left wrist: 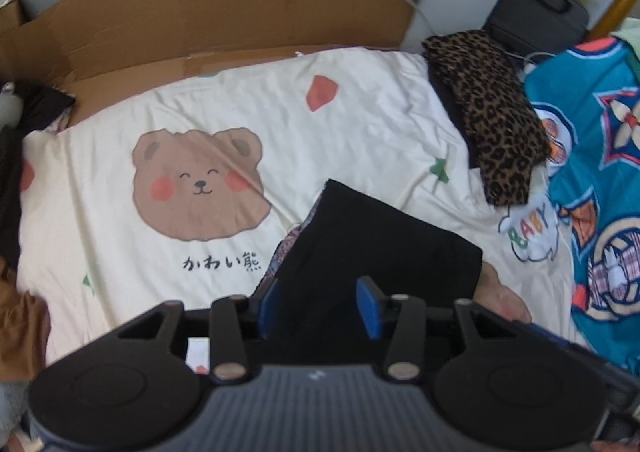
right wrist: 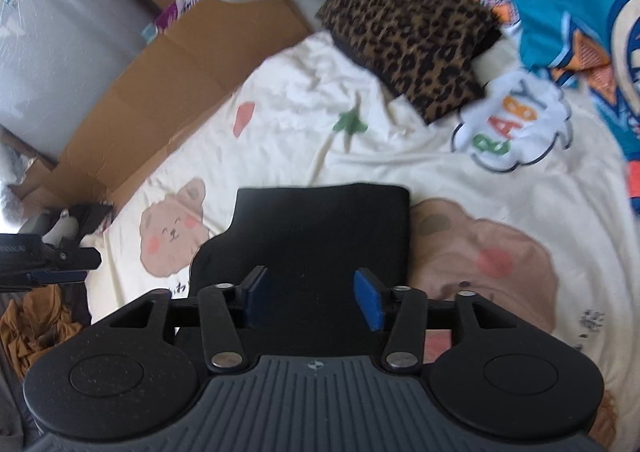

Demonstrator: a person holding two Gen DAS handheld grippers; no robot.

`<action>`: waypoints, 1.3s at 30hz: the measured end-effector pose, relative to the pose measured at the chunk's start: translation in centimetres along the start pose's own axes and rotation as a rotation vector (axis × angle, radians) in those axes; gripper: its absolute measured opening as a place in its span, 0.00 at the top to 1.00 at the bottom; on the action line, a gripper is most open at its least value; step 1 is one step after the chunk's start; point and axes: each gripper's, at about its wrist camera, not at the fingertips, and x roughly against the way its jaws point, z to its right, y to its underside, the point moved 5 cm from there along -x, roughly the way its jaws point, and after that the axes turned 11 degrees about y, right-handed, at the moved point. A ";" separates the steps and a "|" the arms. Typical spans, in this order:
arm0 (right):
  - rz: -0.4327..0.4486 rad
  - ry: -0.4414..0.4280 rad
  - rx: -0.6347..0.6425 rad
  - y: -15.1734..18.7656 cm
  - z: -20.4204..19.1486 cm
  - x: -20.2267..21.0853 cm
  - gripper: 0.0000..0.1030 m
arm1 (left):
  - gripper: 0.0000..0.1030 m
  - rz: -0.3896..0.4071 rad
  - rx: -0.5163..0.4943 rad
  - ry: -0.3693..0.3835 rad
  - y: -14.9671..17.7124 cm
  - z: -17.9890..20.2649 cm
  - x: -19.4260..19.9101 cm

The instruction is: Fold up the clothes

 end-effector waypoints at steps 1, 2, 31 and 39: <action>0.006 0.021 -0.007 0.1 0.3 0.3 0.40 | 0.56 -0.004 0.019 -0.002 0.0 -0.4 -0.2; 0.006 0.029 -0.019 0.3 0.6 0.3 0.40 | 0.57 -0.006 0.035 -0.004 0.0 -0.8 -0.3; -0.104 0.082 -0.255 8.3 2.9 -9.0 0.40 | 0.60 -0.109 -0.154 -0.085 0.3 -3.1 -13.6; -0.057 0.117 -0.230 8.2 2.4 -9.8 0.40 | 0.84 -0.115 -0.209 -0.076 0.4 -3.7 -14.8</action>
